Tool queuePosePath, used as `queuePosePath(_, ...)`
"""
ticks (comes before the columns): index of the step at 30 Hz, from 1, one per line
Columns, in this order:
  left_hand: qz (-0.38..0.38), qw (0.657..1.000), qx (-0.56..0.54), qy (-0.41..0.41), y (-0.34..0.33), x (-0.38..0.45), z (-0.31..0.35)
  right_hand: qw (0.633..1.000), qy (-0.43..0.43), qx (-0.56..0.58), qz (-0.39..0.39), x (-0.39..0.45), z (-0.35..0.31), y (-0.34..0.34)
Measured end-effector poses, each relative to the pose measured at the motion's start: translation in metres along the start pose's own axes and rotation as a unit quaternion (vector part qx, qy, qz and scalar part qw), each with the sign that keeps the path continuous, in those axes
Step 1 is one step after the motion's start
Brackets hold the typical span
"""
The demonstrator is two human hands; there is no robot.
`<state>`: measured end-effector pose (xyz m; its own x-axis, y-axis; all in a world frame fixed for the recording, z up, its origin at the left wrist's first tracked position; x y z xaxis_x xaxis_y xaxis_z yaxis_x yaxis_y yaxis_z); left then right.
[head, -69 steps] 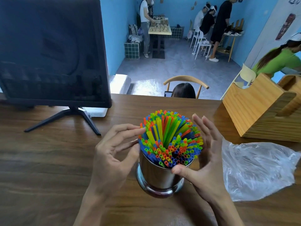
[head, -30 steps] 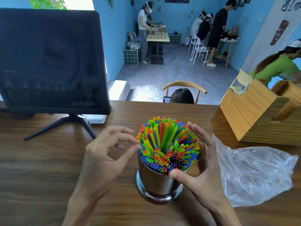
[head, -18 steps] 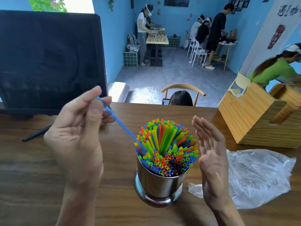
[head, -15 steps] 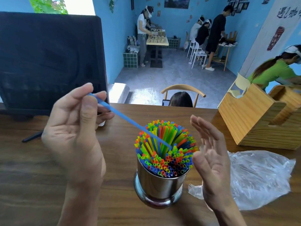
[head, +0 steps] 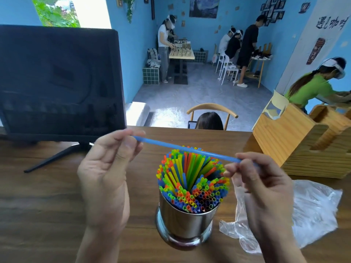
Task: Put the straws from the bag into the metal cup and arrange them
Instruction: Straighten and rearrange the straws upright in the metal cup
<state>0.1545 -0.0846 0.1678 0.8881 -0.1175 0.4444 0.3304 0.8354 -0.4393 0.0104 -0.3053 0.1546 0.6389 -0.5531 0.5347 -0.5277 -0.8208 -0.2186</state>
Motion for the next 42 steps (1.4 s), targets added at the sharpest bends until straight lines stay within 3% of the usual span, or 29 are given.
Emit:
queuePosePath(3,-0.089,0.99,0.097,0.049,0.0,0.003,-0.012,0.994,-0.027,0.101,0.039,0.009,-0.003,0.016)
queuePosePath(6,-0.207,0.948,0.211,0.118,-0.009,-0.001,-0.029,0.993,0.031,0.075,0.085,0.019,-0.016,0.03)
queuePosePath(11,-0.109,0.965,0.216,0.101,-0.009,0.008,-0.039,0.987,0.121,-0.02,0.099,0.026,-0.037,0.036)
queuePosePath(15,-0.195,0.929,0.263,0.169,-0.029,0.015,-0.065,0.981,0.112,-0.157,0.004,0.02,-0.026,0.006)
queuePosePath(19,-0.275,0.875,0.371,0.145,-0.054,0.023,-0.075,0.951,0.11,-0.282,-0.059,0.009,0.001,-0.015)
queuePosePath(23,-0.35,0.817,0.435,0.142,-0.076,0.032,-0.083,0.925,0.094,-0.36,-0.071,0.007,0.02,-0.014)
queuePosePath(27,-0.36,0.782,0.489,0.142,-0.083,0.042,-0.089,0.94,0.042,-0.333,-0.056,0.004,0.026,-0.01)
queuePosePath(31,-0.333,0.792,0.486,0.16,-0.077,0.048,-0.09,0.967,0.007,-0.252,-0.029,0.006,0.026,-0.003)
queuePosePath(37,-0.305,0.809,0.47,0.176,-0.071,0.052,-0.087,0.975,0.003,-0.222,-0.018,0.006,0.03,0.0)
queuePosePath(42,-0.285,0.848,0.414,0.17,-0.076,0.052,-0.079,0.976,-0.001,-0.215,-0.028,0.011,0.028,0.001)
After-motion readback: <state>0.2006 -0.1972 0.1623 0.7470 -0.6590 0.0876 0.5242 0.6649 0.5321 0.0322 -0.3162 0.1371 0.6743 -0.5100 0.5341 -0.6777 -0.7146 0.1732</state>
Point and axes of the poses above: each hand's wrist, its own x-axis towards the middle knuckle, its own y-axis out of the back of the hand, z = x × y, the point moved 7 cm from there along x, towards the middle knuckle, and after that the axes turned 5 degrees about -z, right-handed, at the moved point
